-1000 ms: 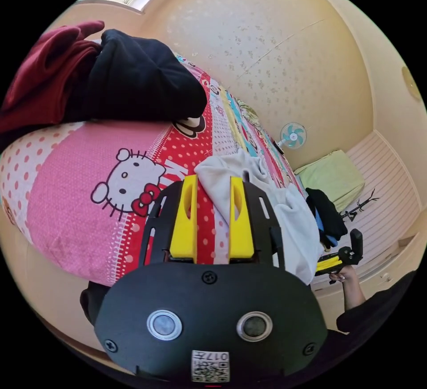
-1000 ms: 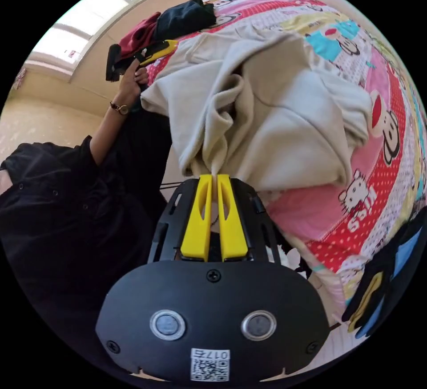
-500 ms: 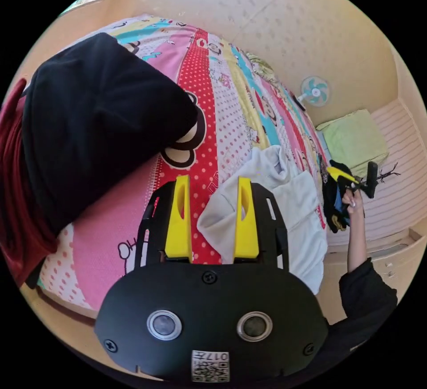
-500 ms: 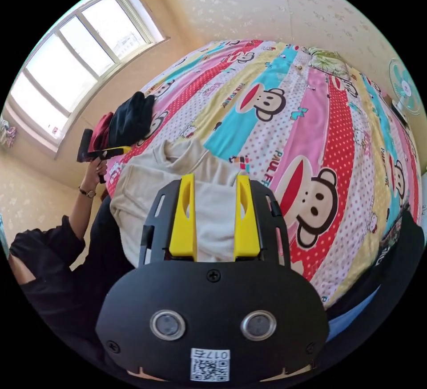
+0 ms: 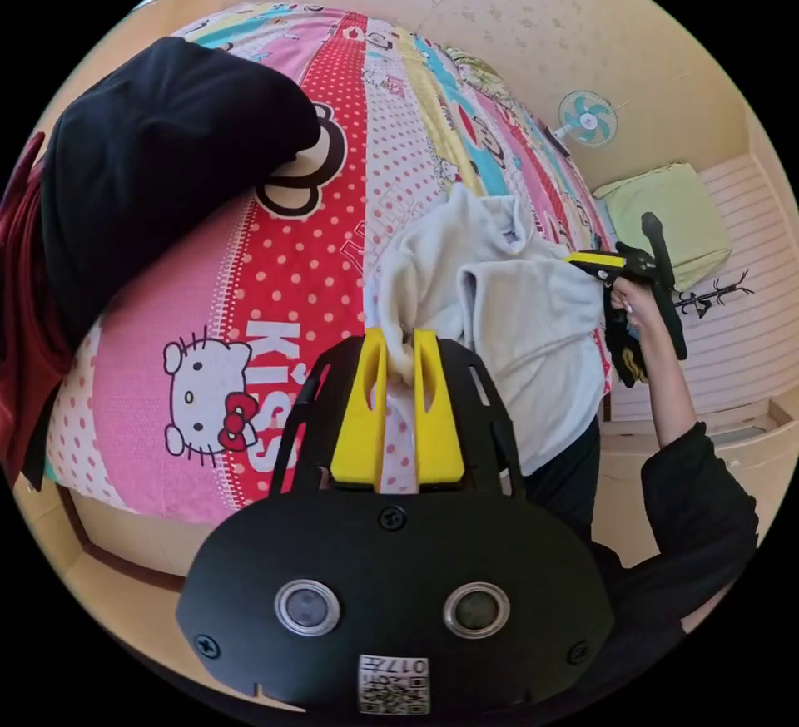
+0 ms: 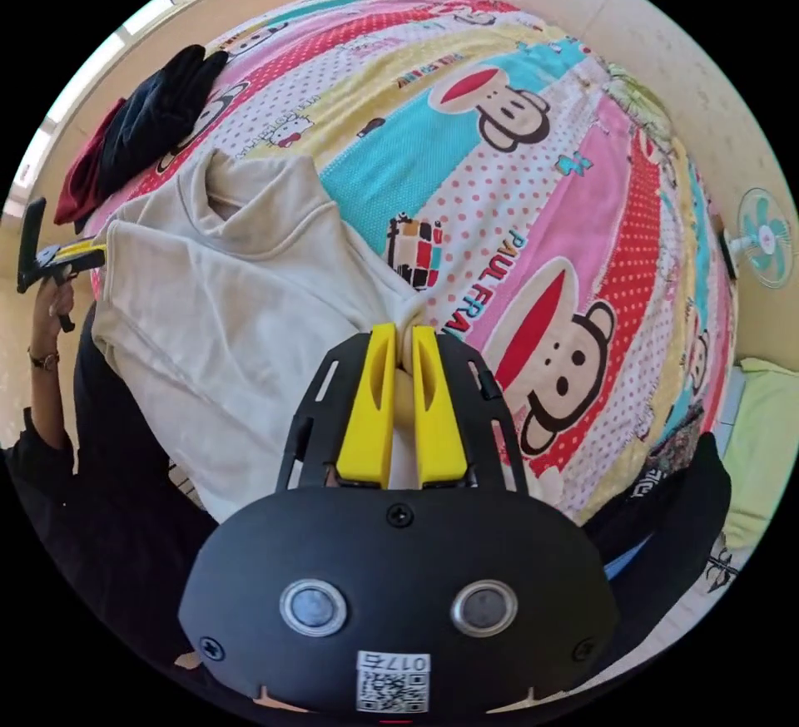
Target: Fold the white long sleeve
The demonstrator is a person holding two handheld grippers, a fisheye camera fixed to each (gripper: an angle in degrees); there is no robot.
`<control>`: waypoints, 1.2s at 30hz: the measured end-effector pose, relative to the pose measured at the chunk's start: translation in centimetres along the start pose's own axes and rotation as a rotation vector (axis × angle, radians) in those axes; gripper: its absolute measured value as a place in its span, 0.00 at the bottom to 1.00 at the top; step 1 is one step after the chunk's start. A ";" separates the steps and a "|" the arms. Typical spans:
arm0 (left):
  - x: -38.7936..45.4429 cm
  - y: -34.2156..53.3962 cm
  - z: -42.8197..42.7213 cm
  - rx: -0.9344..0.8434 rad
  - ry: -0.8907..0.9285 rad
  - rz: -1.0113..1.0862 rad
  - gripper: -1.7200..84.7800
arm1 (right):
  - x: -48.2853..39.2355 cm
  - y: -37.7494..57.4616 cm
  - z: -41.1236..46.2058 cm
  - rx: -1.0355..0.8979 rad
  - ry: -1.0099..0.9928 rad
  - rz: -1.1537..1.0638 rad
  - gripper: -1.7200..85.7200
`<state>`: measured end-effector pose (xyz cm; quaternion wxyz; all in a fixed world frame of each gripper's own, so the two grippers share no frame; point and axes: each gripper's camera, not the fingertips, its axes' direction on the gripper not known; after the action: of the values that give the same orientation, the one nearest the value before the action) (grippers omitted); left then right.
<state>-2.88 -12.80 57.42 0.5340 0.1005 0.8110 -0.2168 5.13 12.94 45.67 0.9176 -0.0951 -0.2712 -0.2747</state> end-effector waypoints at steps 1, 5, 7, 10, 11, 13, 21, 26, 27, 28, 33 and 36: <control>0.9 1.4 -1.2 0.071 0.026 0.009 0.08 | -1.4 3.0 -3.4 0.107 0.044 0.016 0.06; 5.6 8.2 -8.0 0.316 0.122 0.055 0.07 | -5.9 15.0 -14.5 0.446 0.169 0.096 0.06; 8.6 11.7 -11.8 0.431 0.096 0.097 0.06 | -8.2 24.5 -20.7 0.760 0.213 0.225 0.05; 13.2 17.4 -18.0 0.648 0.160 0.194 0.05 | -9.3 33.4 -25.6 0.976 0.189 0.398 0.05; 14.5 19.0 -20.2 0.720 0.245 0.261 0.05 | -9.6 35.1 -26.4 1.034 0.185 0.410 0.05; 16.2 20.7 -23.0 0.790 0.340 0.320 0.05 | -11.4 40.8 -29.8 1.238 0.146 0.395 0.05; 24.3 29.2 -31.1 1.133 0.163 0.399 0.06 | -19.8 51.3 -37.4 1.605 0.220 0.338 0.05; 26.2 26.1 -31.5 1.063 0.016 0.317 0.05 | -21.3 49.1 -39.4 1.440 0.365 0.393 0.05; 26.0 26.3 -31.7 1.055 0.084 0.336 0.05 | -21.9 50.3 -39.5 1.480 0.345 0.403 0.05; 26.1 27.5 -32.2 1.068 0.218 0.429 0.05 | -22.6 52.0 -39.5 1.556 0.348 0.416 0.05; 26.8 28.4 -32.8 1.016 0.179 0.531 0.05 | -22.6 54.2 -40.1 1.663 0.380 0.462 0.05; 23.6 24.6 -31.0 0.921 0.373 0.397 0.05 | -22.7 53.0 -40.6 1.633 0.383 0.488 0.05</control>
<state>-28.33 21.59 40.29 0.3124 0.5125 0.6785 -0.4236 36.69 54.13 -2.07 0.7618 0.5846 -0.1962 0.1985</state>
